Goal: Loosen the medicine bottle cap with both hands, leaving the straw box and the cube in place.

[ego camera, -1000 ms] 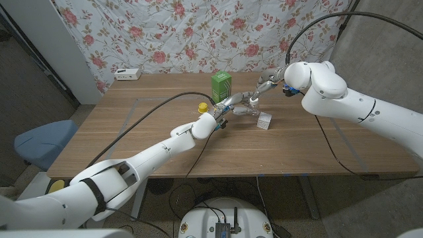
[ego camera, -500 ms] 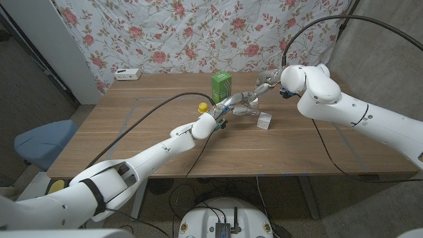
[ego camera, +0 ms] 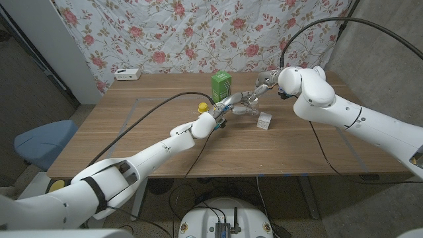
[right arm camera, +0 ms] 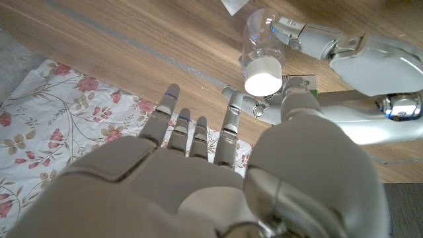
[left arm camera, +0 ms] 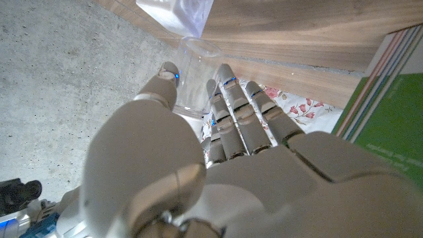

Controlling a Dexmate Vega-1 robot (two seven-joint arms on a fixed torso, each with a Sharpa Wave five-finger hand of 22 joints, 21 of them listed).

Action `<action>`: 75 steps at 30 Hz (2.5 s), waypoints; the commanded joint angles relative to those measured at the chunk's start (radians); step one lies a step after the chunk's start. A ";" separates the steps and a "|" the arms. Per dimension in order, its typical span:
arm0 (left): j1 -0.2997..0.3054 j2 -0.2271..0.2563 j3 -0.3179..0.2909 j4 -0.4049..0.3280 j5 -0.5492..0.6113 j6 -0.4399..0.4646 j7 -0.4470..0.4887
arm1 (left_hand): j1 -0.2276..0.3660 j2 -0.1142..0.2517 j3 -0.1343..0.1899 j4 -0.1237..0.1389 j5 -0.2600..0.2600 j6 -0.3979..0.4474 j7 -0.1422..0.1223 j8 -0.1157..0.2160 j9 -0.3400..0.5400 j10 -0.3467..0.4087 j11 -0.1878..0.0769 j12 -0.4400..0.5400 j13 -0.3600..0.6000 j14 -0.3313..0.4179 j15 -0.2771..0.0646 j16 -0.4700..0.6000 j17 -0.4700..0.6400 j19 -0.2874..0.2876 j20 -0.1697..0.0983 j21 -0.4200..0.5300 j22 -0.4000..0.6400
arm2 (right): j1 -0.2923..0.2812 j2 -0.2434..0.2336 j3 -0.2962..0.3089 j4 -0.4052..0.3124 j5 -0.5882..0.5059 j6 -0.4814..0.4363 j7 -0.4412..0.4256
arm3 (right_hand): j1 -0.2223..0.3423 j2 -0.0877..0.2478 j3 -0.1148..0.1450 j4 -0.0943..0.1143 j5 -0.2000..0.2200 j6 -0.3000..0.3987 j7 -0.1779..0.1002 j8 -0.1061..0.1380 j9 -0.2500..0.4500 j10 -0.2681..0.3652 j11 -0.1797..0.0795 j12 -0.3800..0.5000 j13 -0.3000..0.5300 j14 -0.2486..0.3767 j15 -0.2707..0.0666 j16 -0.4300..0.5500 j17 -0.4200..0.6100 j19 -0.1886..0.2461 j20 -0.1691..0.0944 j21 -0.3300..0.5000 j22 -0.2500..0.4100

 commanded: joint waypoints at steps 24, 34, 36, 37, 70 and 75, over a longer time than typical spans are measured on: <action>-0.005 -0.004 0.004 0.013 -0.005 -0.013 -0.005 | -0.001 0.008 0.015 0.000 0.006 0.008 -0.003 0.000 0.003 0.065 -0.056 0.003 0.002 0.011 -0.075 0.007 0.003 -0.002 -0.018 0.001 0.002 | -0.067 0.053 0.036 0.033 -0.142 0.014 0.030 | 0.050 0.021 0.021 -0.030 0.006 0.063 -0.029 0.034 0.016 0.039 -0.014 0.010 0.005 0.036 -0.021 0.011 0.001 0.035 -0.015 0.008 0.004; -0.004 -0.004 0.004 0.013 -0.005 -0.013 -0.006 | -0.004 0.007 0.017 0.000 0.006 0.008 -0.002 0.000 0.003 0.064 -0.056 0.002 0.002 0.011 -0.075 0.007 0.003 -0.003 -0.019 0.001 0.002 | -0.085 0.062 0.052 0.038 -0.157 0.020 0.037 | 0.061 0.024 0.026 -0.035 0.006 0.075 -0.035 0.042 0.020 0.047 -0.016 0.010 0.005 0.040 -0.027 0.010 0.001 0.041 -0.020 0.008 0.004; -0.005 -0.004 0.004 0.015 -0.005 -0.015 -0.008 | -0.004 0.006 0.017 0.000 0.005 0.008 -0.003 0.000 0.003 0.064 -0.054 0.002 0.002 0.012 -0.074 0.007 0.004 -0.002 -0.019 0.001 0.002 | -0.087 0.064 0.055 0.040 -0.159 0.021 0.037 | 0.064 0.025 0.027 -0.036 0.005 0.080 -0.036 0.045 0.021 0.048 -0.018 0.009 0.005 0.043 -0.030 0.011 0.001 0.042 -0.021 0.008 0.004; -0.005 -0.005 0.004 0.015 -0.005 -0.014 -0.007 | -0.004 0.006 0.017 0.000 0.005 0.008 -0.003 0.000 0.003 0.064 -0.054 0.002 0.002 0.012 -0.074 0.007 0.003 -0.002 -0.019 0.001 0.002 | -0.089 0.065 0.057 0.041 -0.159 0.022 0.036 | 0.064 0.025 0.027 -0.036 0.005 0.082 -0.037 0.046 0.021 0.048 -0.018 0.009 0.005 0.044 -0.030 0.011 0.001 0.042 -0.021 0.008 0.004; -0.013 -0.010 0.005 0.032 -0.010 -0.022 -0.008 | -0.009 0.005 0.021 0.000 0.005 0.009 -0.006 0.000 0.003 0.063 -0.056 0.002 0.003 0.011 -0.076 0.007 0.004 -0.004 -0.018 0.001 0.002 | -0.143 0.056 0.135 0.051 -0.056 0.105 -0.071 | 0.106 0.044 0.046 -0.048 0.006 0.131 -0.067 0.076 0.028 0.076 -0.028 0.009 0.005 0.063 -0.051 0.014 0.004 0.062 -0.042 0.008 0.004; -0.011 -0.008 0.005 0.029 -0.009 -0.021 -0.007 | -0.008 0.004 0.022 -0.001 0.005 0.009 -0.008 0.000 0.003 0.065 -0.057 0.003 0.003 0.012 -0.077 0.007 0.004 -0.003 -0.020 0.002 0.002 | -0.146 0.045 0.142 0.044 -0.028 0.115 -0.081 | 0.116 0.046 0.049 -0.051 0.006 0.131 -0.068 0.077 0.028 0.078 -0.032 0.009 0.005 0.065 -0.062 0.014 0.004 0.063 -0.043 0.007 0.004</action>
